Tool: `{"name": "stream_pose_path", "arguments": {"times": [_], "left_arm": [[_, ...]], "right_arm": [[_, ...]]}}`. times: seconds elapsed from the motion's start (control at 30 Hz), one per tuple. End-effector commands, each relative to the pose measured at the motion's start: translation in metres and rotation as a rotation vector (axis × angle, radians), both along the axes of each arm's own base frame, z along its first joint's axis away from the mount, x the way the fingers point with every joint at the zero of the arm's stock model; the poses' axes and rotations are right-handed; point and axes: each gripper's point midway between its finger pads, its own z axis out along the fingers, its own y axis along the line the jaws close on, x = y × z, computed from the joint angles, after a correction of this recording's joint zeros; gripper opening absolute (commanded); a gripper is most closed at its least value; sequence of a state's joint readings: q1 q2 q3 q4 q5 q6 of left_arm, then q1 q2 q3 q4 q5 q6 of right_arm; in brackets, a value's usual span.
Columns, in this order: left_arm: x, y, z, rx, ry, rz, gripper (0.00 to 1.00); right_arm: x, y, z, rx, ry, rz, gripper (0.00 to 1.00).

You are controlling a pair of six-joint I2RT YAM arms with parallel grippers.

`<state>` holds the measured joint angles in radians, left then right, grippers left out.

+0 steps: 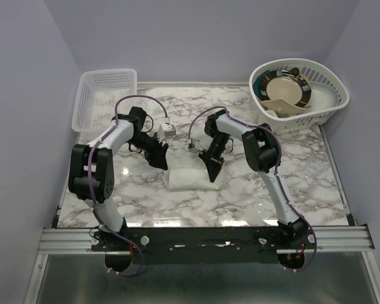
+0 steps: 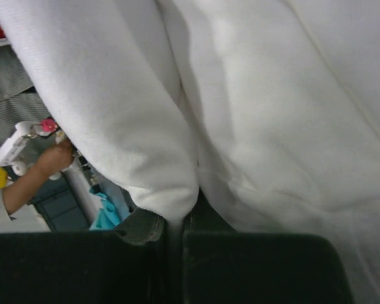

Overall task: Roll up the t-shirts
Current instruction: Roll the T-shirt to the center of the board.

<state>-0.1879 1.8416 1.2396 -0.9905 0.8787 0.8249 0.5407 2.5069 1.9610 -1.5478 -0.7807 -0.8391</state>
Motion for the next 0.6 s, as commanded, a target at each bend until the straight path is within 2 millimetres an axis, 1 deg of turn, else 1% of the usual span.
{"name": "stream_pose_path", "arguments": {"times": [0.0, 0.03, 0.07, 0.1, 0.13, 0.17, 0.2, 0.23, 0.27, 0.3, 0.33, 0.37, 0.4, 0.43, 0.47, 0.53, 0.57], "left_arm": [[0.009, 0.005, 0.066, 0.008, -0.34, -0.049, 0.7], [0.01, 0.006, 0.061, 0.034, -0.409, -0.055, 0.71], [0.007, 0.004, 0.08, 0.033, -0.529, -0.062, 0.72], [0.0, -0.006, 0.083, 0.033, -0.602, -0.098, 0.77], [-0.002, -0.013, 0.07, 0.035, -0.69, -0.107, 0.83], [0.001, -0.008, 0.085, 0.091, -0.849, -0.074, 0.98], [-0.014, -0.025, 0.085, 0.067, -0.934, -0.128, 0.98], [-0.022, -0.028, 0.065, 0.06, -1.007, -0.148, 0.98], [-0.029, -0.028, 0.078, 0.04, -1.116, -0.147, 0.98], [-0.033, -0.03, 0.075, 0.042, -1.164, -0.152, 0.98], [-0.046, -0.04, 0.06, 0.02, -1.211, -0.18, 0.98], [-0.052, -0.042, 0.063, 0.006, -1.272, -0.177, 0.98], [-0.049, -0.037, 0.059, 0.048, -1.317, -0.154, 0.98], [-0.059, -0.042, 0.046, 0.028, -1.369, -0.194, 0.99], [-0.061, -0.042, 0.046, 0.024, -1.405, -0.201, 0.98], [-0.064, -0.041, 0.035, 0.033, -1.432, -0.207, 0.98], [-0.068, -0.044, 0.029, 0.036, -1.441, -0.244, 0.98]], "right_arm": [[0.01, -0.037, -0.058, -0.268, -0.022, 0.06, 0.12], [0.009, -0.037, -0.058, -0.272, -0.019, 0.062, 0.12], [0.009, -0.038, -0.059, -0.274, -0.02, 0.065, 0.12], [0.009, -0.038, -0.059, -0.277, -0.022, 0.066, 0.13], [0.009, -0.037, -0.06, -0.278, -0.023, 0.064, 0.13], [0.009, -0.038, -0.06, -0.284, -0.023, 0.065, 0.13], [0.009, -0.038, -0.061, -0.289, -0.022, 0.066, 0.13], [0.008, -0.038, -0.061, -0.294, -0.022, 0.068, 0.13], [0.008, -0.039, -0.062, -0.3, -0.024, 0.07, 0.13], [0.007, -0.039, -0.063, -0.305, -0.023, 0.076, 0.13], [0.007, -0.039, -0.063, -0.304, -0.024, 0.079, 0.13], [0.006, -0.04, -0.063, -0.305, -0.02, 0.081, 0.13], [0.006, -0.039, -0.064, -0.304, -0.022, 0.085, 0.13], [0.007, -0.039, -0.063, -0.303, -0.027, 0.085, 0.13], [0.006, -0.04, -0.063, -0.303, -0.027, 0.085, 0.13], [0.006, -0.04, -0.063, -0.301, -0.027, 0.085, 0.13], [0.006, -0.04, -0.063, -0.3, -0.029, 0.085, 0.13]]}}
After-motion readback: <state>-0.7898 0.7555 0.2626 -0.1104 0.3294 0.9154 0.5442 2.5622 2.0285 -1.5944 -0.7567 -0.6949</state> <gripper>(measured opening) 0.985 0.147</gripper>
